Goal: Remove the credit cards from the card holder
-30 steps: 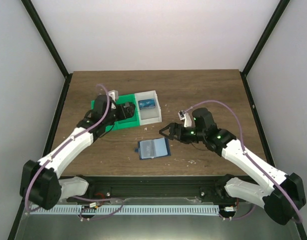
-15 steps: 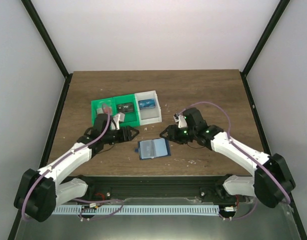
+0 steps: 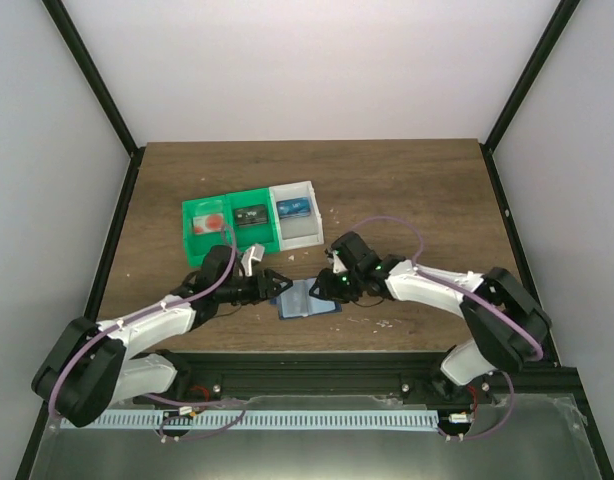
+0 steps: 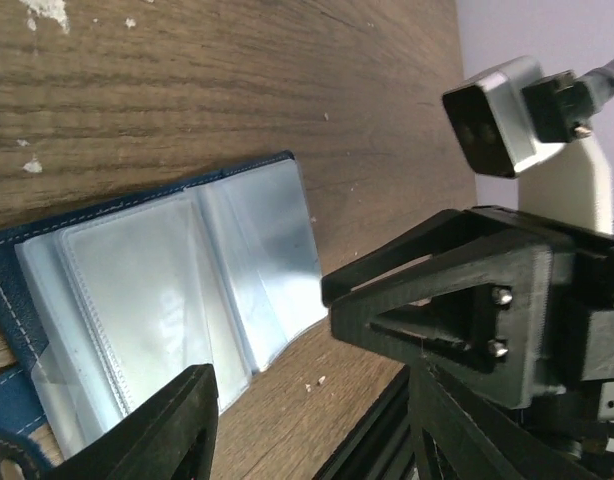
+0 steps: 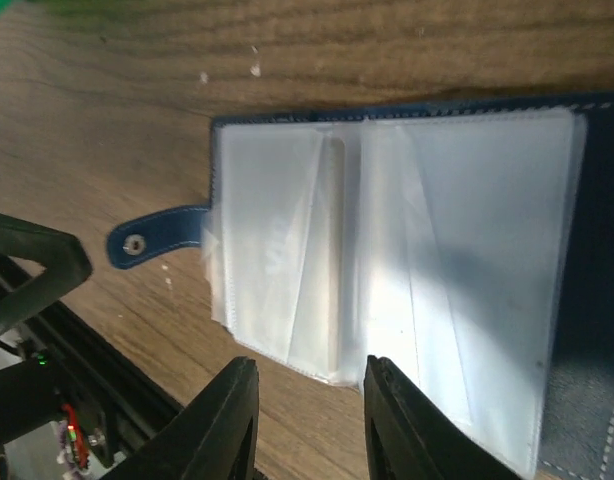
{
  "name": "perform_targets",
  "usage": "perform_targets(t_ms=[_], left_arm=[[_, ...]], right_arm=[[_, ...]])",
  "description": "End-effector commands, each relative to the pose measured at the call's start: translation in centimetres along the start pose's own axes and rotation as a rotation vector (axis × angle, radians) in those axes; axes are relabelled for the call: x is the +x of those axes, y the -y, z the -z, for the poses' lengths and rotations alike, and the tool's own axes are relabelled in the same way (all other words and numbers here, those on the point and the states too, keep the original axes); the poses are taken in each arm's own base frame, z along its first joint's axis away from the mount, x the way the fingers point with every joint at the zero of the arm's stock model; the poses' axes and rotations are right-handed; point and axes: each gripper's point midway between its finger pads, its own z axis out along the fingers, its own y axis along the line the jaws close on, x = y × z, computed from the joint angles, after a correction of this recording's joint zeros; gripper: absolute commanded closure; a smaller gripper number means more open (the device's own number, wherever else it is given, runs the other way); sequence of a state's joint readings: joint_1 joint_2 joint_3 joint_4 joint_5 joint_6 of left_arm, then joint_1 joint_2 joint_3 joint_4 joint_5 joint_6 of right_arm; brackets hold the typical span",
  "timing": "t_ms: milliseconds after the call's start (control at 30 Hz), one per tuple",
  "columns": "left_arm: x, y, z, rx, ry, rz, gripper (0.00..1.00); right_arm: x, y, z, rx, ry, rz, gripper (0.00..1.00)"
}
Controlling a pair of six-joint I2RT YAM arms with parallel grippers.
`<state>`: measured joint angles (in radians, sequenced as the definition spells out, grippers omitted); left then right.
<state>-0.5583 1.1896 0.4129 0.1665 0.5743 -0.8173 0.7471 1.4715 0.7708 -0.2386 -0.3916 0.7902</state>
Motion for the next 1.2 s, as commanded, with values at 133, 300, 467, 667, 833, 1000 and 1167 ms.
perform_targets(t_ms=[133,300,467,667,833,1000,1167], left_arm=[[0.7,-1.1,0.2,0.029,0.052,0.074,0.47],[1.2,-2.5,0.3,-0.005,0.072,0.094,0.57],[1.5,-4.0,0.3,-0.057,0.083,0.096,0.61],[1.6,-4.9,0.4,-0.089,0.098,0.094,0.65],[1.8,-5.6,0.1,-0.11,0.087,0.101,0.66],[2.0,-5.7,0.0,-0.112,0.079,0.104,0.67],[1.8,-5.8,0.0,-0.117,0.083,0.099,0.67]], right_arm=[[-0.5,-2.0,-2.5,0.012,-0.001,0.054,0.69],[-0.3,-2.0,-3.4,0.028,-0.017,0.049,0.7],[-0.4,-1.9,-4.2,0.047,-0.03,0.049,0.7],[-0.4,-1.2,-5.0,0.091,-0.038,0.048,0.7],[-0.2,-0.3,-5.5,0.128,-0.048,0.058,0.7],[0.3,0.6,-5.9,0.161,-0.056,0.063,0.71],[0.7,1.4,-6.1,0.178,-0.061,0.059,0.78]])
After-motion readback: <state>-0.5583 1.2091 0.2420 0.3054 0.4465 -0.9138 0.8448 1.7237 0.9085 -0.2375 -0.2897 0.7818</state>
